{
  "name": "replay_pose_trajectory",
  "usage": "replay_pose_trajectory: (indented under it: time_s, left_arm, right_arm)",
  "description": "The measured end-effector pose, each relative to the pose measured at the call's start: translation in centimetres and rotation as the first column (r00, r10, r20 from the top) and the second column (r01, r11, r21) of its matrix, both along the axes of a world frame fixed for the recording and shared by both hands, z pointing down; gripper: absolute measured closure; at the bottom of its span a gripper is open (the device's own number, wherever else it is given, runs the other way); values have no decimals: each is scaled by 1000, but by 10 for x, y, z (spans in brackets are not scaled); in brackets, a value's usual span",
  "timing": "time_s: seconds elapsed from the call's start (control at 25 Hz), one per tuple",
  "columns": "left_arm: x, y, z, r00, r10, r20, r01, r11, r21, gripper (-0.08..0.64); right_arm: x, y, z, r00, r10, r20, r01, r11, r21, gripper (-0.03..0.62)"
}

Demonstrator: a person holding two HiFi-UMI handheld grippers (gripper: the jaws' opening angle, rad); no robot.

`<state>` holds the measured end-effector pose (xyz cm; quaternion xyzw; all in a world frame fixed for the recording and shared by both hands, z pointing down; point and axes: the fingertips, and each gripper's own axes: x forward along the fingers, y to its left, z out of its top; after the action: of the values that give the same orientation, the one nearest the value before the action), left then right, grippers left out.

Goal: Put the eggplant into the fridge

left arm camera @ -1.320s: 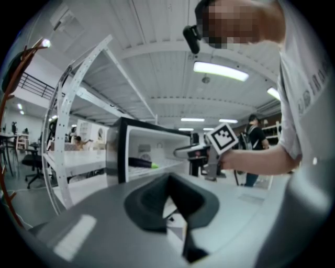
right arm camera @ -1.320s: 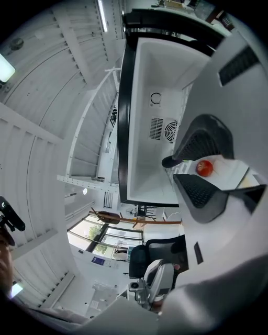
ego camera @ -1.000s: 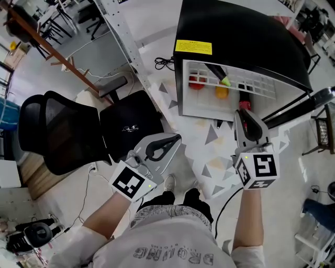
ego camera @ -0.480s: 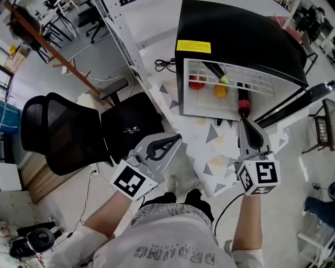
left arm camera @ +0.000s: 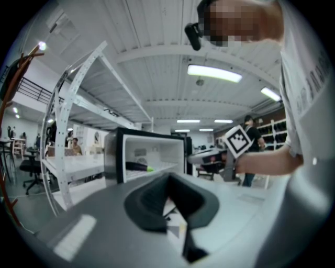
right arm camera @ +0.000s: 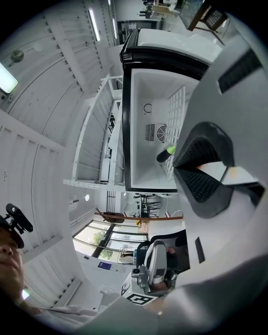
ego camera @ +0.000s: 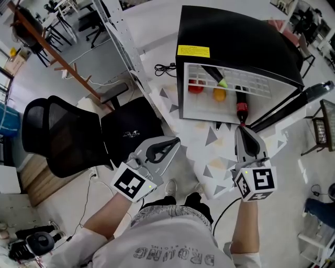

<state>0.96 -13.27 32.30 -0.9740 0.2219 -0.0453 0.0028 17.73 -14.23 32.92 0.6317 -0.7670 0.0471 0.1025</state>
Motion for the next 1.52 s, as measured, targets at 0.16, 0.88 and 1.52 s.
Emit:
replay_pose_trajectory:
  time_s: [0.16, 0.88, 1.52]
  left_arm:
    - [-2, 2, -2, 1000, 0, 3, 0, 1000, 3, 554]
    - [-2, 6, -3, 1000, 1, -2, -1, 1000, 4, 554]
    - [4, 6, -4, 1000, 4, -12, -4, 1000, 10, 554]
  right_arm:
    - [-5, 5, 2, 1000, -7, -5, 7, 1000, -10, 589]
    - [-21, 20, 7, 999, -42, 0, 42, 999, -34, 589]
    - [-21, 19, 7, 999, -51, 1, 51, 998, -29, 589]
